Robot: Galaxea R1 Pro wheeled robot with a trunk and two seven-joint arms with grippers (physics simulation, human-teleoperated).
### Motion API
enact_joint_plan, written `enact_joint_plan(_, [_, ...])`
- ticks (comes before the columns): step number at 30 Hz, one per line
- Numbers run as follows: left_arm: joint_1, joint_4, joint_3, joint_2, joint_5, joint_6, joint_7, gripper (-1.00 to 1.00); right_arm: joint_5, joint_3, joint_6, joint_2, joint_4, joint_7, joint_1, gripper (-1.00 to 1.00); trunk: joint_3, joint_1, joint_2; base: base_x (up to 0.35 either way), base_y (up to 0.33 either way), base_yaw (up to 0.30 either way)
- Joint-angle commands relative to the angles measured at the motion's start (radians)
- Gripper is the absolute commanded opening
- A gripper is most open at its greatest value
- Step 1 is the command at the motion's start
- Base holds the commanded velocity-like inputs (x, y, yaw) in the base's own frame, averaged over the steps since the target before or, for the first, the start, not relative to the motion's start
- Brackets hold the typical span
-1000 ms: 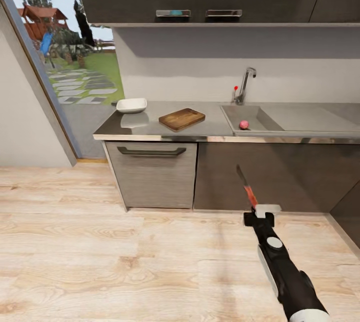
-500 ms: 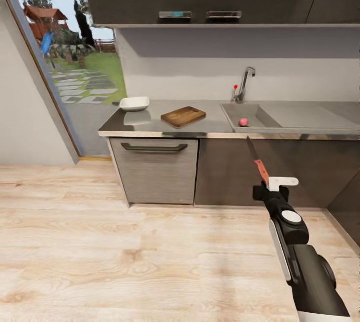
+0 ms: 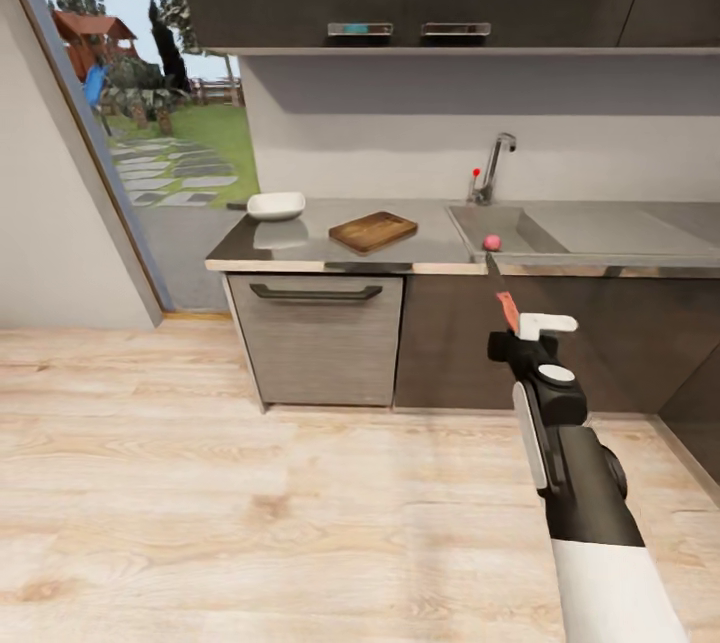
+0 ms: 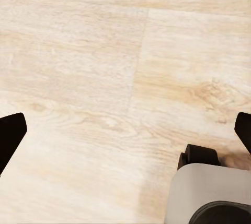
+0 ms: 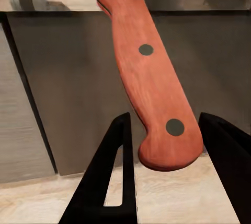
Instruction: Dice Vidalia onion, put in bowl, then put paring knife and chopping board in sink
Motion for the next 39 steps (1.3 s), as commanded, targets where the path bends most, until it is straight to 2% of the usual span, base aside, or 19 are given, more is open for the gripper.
enact_joint_plan(1, [0.0, 0.0, 0.0, 0.0, 0.003, -0.003, 0.001, 1.0, 0.011, 0.0, 0.019, 0.004, 0.035, -0.003, -0.049, -1.0, -0.001, 0.0, 0.0, 0.304, 0.0, 0.0])
enact_joint_plan(4, [0.0, 0.0, 0.0, 0.0, 0.003, -0.002, 0.001, 1.0, 0.011, 0.002, 0.04, 0.009, 0.078, -0.01, -0.154, -1.0, -0.001, 0.0, 0.0, 0.323, 0.002, 0.0])
enact_joint_plan(8, [0.0, 0.0, 0.0, 0.0, 0.003, -0.001, 0.001, 1.0, 0.011, 0.042, 0.102, 0.017, 0.118, -0.01, -0.229, -1.0, -0.001, 0.0, 0.0, 0.33, 0.078, 0.0])
enact_joint_plan(19, [0.0, 0.0, 0.0, 0.001, 0.003, -0.001, 0.001, 1.0, 0.007, 0.052, 0.096, 0.021, 0.197, -0.007, -0.238, -1.0, -0.001, 0.0, 0.0, 0.324, 0.144, 0.0])
enact_joint_plan(39, [0.0, 0.002, 0.001, 0.001, 0.003, -0.001, 0.001, 1.0, 0.008, 0.045, 0.076, 0.014, 0.202, -0.004, -0.238, -1.0, -0.001, 0.0, 0.0, 0.336, 0.006, 0.0])
